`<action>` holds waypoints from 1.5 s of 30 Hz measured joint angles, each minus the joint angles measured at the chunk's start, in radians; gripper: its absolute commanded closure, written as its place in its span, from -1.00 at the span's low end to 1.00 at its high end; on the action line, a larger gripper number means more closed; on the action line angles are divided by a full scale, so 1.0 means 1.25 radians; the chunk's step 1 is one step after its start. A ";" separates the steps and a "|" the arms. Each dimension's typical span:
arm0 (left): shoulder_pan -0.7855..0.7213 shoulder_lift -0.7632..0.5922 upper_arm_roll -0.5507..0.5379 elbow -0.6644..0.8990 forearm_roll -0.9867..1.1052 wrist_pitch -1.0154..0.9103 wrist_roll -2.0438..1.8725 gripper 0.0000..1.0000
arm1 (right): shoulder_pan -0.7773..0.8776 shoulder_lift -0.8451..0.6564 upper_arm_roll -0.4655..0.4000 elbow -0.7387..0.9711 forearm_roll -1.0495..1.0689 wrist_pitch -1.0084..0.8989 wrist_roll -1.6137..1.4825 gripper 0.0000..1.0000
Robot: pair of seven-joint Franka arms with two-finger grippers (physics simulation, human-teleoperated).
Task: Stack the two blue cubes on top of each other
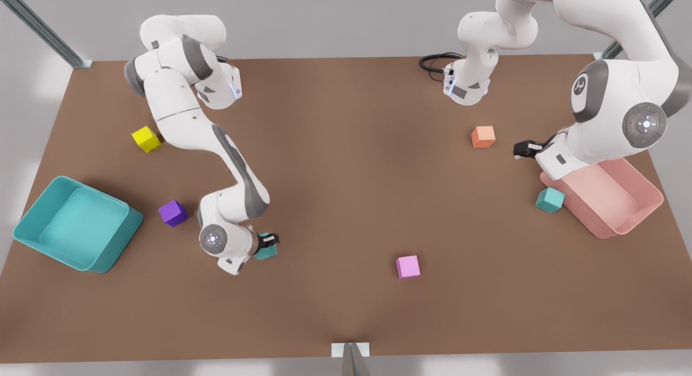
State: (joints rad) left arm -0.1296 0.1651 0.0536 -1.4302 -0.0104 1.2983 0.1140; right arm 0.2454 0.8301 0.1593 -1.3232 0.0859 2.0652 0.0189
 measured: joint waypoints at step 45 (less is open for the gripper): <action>0.223 0.287 0.101 -0.327 0.092 0.651 0.721 -1.00 | -0.189 -0.620 -0.048 -0.067 -0.090 -0.665 0.118 -1.00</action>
State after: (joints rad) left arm 0.1488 0.5234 0.1799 -1.8394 0.1044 2.1122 1.0147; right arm 0.0092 0.0549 0.0989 -1.4073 -0.0261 1.2336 0.1661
